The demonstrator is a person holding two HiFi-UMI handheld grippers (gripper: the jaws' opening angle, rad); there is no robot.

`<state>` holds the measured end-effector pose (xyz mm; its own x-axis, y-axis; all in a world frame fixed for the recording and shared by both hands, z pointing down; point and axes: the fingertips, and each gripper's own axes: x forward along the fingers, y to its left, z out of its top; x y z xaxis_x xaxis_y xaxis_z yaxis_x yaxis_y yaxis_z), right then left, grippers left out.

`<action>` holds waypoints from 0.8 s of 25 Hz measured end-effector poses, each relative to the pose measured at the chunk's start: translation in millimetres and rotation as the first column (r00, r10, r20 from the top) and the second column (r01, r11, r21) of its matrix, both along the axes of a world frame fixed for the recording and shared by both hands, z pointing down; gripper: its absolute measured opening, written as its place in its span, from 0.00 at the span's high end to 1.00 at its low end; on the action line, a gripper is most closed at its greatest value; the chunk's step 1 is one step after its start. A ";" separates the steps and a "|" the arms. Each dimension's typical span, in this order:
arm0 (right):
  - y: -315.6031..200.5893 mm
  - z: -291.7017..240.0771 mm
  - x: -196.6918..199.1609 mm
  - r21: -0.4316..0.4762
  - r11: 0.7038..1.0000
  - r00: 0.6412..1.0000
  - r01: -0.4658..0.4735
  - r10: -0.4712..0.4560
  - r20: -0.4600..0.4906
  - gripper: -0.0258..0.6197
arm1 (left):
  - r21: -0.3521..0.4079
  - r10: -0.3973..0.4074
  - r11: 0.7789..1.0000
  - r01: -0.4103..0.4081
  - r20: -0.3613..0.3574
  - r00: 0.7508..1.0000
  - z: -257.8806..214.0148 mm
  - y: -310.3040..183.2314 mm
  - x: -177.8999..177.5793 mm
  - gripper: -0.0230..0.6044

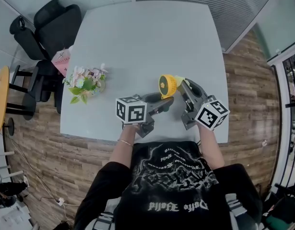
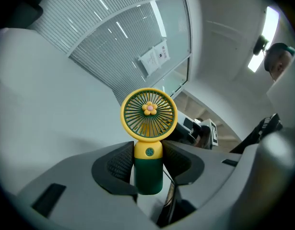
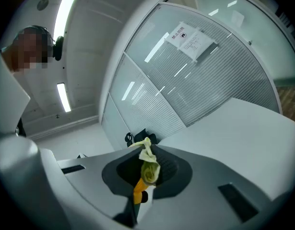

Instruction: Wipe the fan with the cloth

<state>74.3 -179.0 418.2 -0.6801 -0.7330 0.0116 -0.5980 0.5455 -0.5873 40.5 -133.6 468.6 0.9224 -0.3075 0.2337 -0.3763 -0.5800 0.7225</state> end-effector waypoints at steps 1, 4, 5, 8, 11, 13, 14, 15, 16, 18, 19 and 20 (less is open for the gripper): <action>0.2 -2.9 0.9 0.004 1.000 1.000 0.015 -0.015 0.022 0.92 | 0.008 0.031 1.000 -0.031 0.003 1.000 -0.5 4.6 2.3 0.65; 3.4 -12.0 -1.6 0.029 0.995 0.993 0.091 -0.093 0.078 0.92 | 0.031 0.116 0.993 -0.116 0.000 0.993 -3.5 18.5 6.6 0.65; 4.3 -14.1 -3.1 0.032 0.992 0.988 0.120 -0.122 0.094 0.92 | 0.038 0.140 0.989 -0.140 -0.002 0.990 -4.9 22.0 7.1 0.65; 4.1 -16.9 -6.8 0.025 0.982 0.974 0.186 -0.187 0.126 0.92 | 0.060 0.207 0.977 -0.207 0.001 0.978 -10.1 28.8 8.9 0.65; 3.9 -11.2 -14.7 0.004 0.973 0.967 0.232 -0.231 0.104 0.92 | 0.087 0.262 0.960 -0.265 0.047 0.964 -10.8 34.4 11.4 0.65; 5.7 -5.1 -21.4 -0.009 0.966 0.963 0.260 -0.259 0.078 0.92 | 0.094 0.273 0.956 -0.279 0.071 0.959 -9.0 35.3 11.2 0.65; 7.7 -1.7 -24.5 -0.015 0.961 0.960 0.275 -0.273 0.061 0.92 | 0.094 0.269 0.957 -0.275 0.074 0.960 -8.6 34.6 10.2 0.65; 10.6 2.6 -27.4 -0.023 0.956 0.956 0.292 -0.292 0.038 0.92 | 0.094 0.260 0.959 -0.266 0.071 0.963 -9.1 33.0 8.8 0.65; 14.4 7.4 -30.4 -0.033 0.949 0.949 0.314 -0.314 0.009 0.92 | 0.093 0.249 0.963 -0.254 0.066 0.966 -10.2 30.8 7.1 0.65; 22.4 14.7 -34.9 -0.050 0.934 0.934 0.354 -0.356 -0.026 0.92 | 0.090 0.234 0.967 -0.239 0.062 0.970 -11.6 27.0 3.2 0.65; 25.5 16.7 -36.4 -0.059 0.927 0.928 0.369 -0.371 -0.025 0.92 | 0.088 0.232 0.967 -0.237 0.068 0.970 -10.6 25.9 1.3 0.65; 27.8 17.8 -37.5 -0.069 0.921 0.923 0.382 -0.384 -0.016 0.92 | 0.087 0.231 0.968 -0.237 0.076 0.970 -9.1 25.5 -0.2 0.65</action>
